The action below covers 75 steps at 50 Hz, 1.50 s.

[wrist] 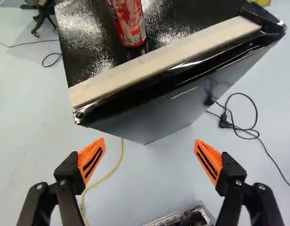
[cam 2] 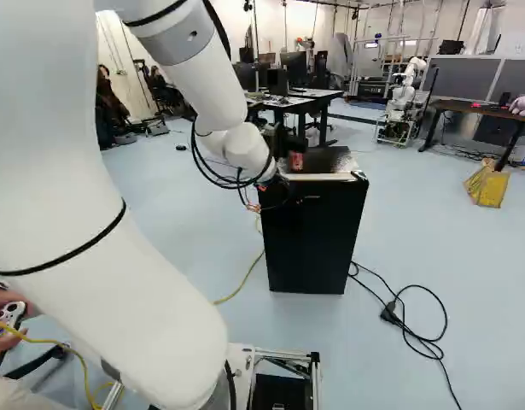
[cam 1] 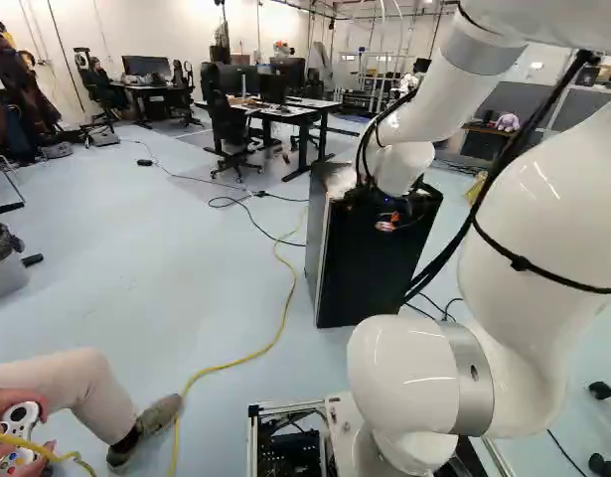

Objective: Grab a drink from the fridge

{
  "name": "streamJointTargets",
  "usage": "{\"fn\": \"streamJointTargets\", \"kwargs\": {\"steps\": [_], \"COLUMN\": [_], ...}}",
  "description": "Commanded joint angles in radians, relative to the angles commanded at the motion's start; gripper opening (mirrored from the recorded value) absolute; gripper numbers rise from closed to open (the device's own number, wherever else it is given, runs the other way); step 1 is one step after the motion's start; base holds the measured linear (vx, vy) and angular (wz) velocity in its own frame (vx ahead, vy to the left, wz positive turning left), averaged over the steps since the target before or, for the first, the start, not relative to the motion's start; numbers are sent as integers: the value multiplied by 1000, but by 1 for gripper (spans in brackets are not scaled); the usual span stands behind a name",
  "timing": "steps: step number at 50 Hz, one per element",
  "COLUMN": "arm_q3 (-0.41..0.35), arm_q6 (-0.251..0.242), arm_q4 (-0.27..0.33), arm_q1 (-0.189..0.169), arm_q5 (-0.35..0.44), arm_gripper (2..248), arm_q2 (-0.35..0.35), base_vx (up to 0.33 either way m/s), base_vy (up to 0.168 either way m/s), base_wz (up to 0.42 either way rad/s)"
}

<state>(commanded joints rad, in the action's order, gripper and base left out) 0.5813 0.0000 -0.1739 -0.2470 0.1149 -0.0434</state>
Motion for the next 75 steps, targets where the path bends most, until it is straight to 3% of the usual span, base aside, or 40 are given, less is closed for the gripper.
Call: {"fn": "streamJointTargets", "kwargs": {"steps": [31,53,75], "arm_q3": [-36,-36,-30], "arm_q6": [0,0,0], "arm_q4": [75,165,216], "arm_q1": [1,0,2], "arm_q5": [322,529,620], "arm_gripper": [247,247,247], "arm_q2": [-37,8,66], "base_vx": [0,0,0], "base_vy": [0,0,0], "base_wz": [0,0,0]}}
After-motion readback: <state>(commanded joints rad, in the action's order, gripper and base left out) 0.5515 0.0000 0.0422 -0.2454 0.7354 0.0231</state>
